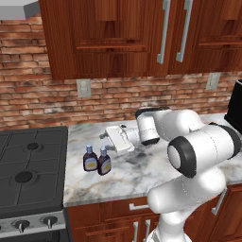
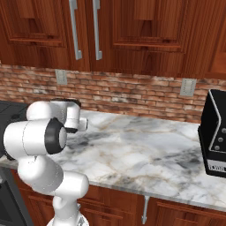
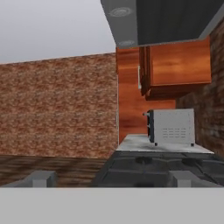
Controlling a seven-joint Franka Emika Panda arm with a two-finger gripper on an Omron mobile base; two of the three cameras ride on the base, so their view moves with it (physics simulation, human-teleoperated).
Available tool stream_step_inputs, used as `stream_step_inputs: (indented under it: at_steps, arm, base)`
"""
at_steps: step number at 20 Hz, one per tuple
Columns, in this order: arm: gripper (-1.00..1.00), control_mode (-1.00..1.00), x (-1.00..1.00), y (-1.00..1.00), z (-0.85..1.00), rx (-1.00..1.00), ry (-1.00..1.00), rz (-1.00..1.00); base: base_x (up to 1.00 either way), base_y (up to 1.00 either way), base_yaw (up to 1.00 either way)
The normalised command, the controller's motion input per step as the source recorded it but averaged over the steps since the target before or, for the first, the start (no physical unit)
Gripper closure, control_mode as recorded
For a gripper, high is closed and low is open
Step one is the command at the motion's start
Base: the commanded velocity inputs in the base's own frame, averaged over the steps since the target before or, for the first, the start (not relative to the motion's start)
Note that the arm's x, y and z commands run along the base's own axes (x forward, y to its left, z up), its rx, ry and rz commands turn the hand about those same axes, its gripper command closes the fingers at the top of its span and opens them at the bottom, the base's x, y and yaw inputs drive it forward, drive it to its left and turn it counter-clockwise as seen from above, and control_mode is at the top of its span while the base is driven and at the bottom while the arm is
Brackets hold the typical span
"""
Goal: Take 2 condiments from the cabinet and move them on the counter near the stove.Make sure the condiments are lined up with each other, next to each other.
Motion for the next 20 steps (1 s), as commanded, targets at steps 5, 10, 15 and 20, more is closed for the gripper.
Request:
stream_step_inputs:
  at_steps: [5, 10, 15, 20]
  arm:
    - [-1.00, -1.00, -0.63, -0.26, 0.41, 0.00, 0.00, 0.00]
    - [-1.00, -1.00, -1.00, -0.26, 0.31, -0.01, -0.04, -0.03]
    - [-1.00, -1.00, -1.00, -0.14, 0.26, -0.08, -0.06, -0.08]
    - [-1.00, -1.00, -0.97, -0.01, 0.42, -0.09, -0.09, -0.10]
  base:
    - [0.00, 0.00, 0.00]
    - [0.00, 0.00, 0.00]
    - [0.00, 0.00, 0.00]
    - [0.00, 0.00, 0.00]
